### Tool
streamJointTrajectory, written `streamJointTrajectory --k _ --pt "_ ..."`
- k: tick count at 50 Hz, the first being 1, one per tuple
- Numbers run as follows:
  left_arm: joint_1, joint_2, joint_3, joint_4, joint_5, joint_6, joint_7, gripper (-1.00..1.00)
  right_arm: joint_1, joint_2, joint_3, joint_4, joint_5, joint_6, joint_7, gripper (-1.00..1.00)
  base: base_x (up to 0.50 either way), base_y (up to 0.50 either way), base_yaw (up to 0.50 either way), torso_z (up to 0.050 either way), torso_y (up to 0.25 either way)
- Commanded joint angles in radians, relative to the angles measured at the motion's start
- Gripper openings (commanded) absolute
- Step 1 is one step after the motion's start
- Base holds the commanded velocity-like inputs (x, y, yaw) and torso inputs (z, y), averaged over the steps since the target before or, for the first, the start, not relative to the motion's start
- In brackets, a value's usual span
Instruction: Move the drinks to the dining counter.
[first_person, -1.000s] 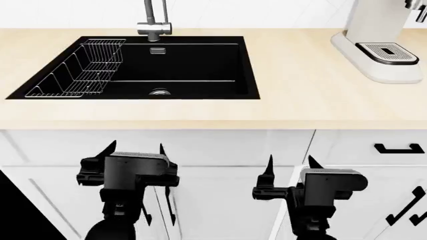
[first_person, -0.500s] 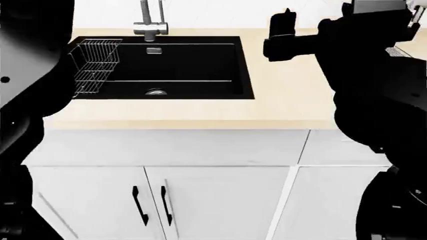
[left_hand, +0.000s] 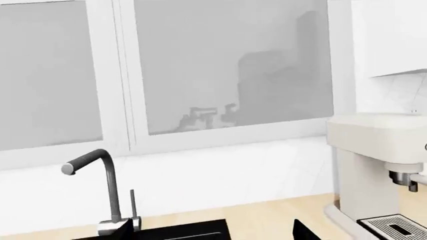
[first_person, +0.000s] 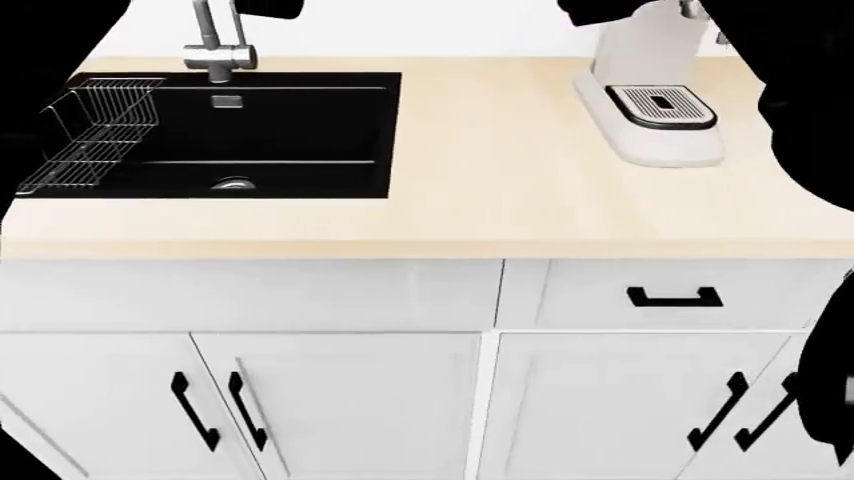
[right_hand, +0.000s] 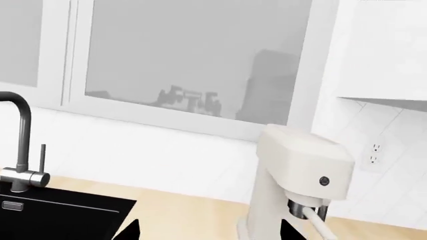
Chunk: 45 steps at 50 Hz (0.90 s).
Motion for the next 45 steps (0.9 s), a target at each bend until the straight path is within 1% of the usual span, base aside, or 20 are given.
streamJointTrajectory --k 1,45 --pt "-0.030 -0.016 0.006 -0.003 -0.111 0.013 -0.052 1.00 0.032 0.023 -0.024 0.017 0.054 -0.019 0.031 1.00 -0.01 -0.50 0.00 0.000 0.000" --pt "-0.035 -0.020 0.016 0.002 -0.116 0.045 -0.045 1.00 0.039 0.067 -0.092 0.022 0.083 -0.087 0.030 1.00 -0.01 -0.50 0.00 0.000 0.000"
